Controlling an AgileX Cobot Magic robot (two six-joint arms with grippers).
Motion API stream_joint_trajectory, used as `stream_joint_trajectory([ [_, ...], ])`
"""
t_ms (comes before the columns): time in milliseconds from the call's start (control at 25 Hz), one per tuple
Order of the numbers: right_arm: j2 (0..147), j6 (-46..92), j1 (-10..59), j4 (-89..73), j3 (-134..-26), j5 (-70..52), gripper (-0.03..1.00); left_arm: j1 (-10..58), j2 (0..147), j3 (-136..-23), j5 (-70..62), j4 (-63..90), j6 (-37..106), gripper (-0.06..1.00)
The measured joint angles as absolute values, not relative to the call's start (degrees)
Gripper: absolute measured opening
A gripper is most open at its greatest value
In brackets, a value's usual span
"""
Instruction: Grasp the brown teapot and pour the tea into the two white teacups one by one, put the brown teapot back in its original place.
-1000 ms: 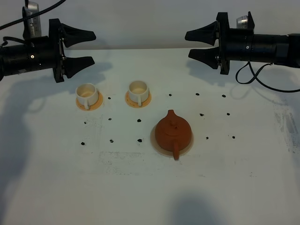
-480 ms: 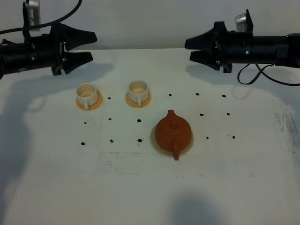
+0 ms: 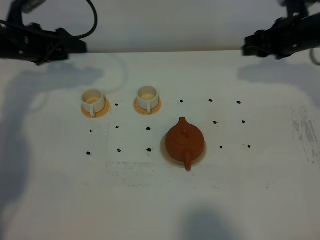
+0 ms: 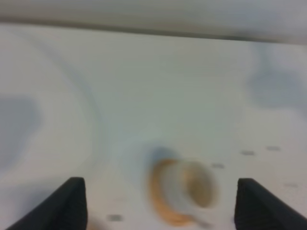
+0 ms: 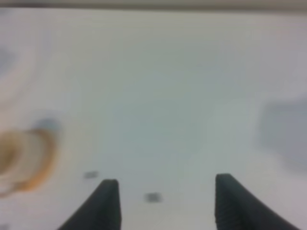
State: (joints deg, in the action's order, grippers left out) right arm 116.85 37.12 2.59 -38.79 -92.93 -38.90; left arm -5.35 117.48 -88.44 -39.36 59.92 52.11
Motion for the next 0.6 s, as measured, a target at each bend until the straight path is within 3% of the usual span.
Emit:
stream_joint_trajectory([
  [360,109.61,15.94,2.59,-8.14,-91.47,-32.11,0.45,-5.35,111.09,-88.44,-29.52,36.76,36.32,0.53],
  [600,101.62,6.74,2.59,5.32,-84.65,-27.89,0.45,-5.35,105.57,-82.97,-23.0,30.66,32.75,0.5],
])
